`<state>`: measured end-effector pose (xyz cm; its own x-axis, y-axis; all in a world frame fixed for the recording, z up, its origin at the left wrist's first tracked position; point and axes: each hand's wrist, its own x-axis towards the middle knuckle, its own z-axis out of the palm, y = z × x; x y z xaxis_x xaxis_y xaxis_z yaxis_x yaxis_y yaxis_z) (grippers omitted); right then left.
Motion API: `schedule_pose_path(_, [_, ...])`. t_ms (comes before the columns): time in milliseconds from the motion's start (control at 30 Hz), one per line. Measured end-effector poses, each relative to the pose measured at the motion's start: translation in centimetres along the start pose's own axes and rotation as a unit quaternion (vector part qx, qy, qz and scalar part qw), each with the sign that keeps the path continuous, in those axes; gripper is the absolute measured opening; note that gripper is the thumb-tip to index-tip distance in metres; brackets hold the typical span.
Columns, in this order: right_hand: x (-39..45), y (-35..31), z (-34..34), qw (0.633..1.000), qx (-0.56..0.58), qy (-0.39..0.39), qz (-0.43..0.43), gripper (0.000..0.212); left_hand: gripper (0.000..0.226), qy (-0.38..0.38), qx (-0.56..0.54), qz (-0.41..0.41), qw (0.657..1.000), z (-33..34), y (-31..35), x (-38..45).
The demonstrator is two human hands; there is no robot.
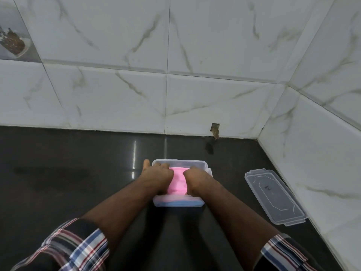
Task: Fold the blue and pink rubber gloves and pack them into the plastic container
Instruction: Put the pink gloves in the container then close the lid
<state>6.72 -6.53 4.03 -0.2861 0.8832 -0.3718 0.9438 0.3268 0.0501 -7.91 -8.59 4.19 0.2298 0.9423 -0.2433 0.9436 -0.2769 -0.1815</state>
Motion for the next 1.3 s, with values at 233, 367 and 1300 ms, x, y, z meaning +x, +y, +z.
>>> schedule_pose_path(233, [-2.5, 2.1, -1.3, 0.983, 0.135, 0.119, 0.033, 0.029, 0.037, 0.114, -0.123, 0.020, 0.986, -2.4, 4.3, 0.0])
schedule_pose_path(367, [-4.7, 7.3, -0.1, 0.942, 0.227, 0.220, 0.116, 0.022, 0.056, 0.185, -0.244, 0.063, 0.950, -3.0, 9.0, 0.3])
schedule_pose_path(1300, [-7.4, 19.7, 7.1, 0.903, 0.332, 0.106, 0.251, 0.052, 0.055, -0.065, -0.551, -0.078, 0.828, -0.9, 19.8, 3.9])
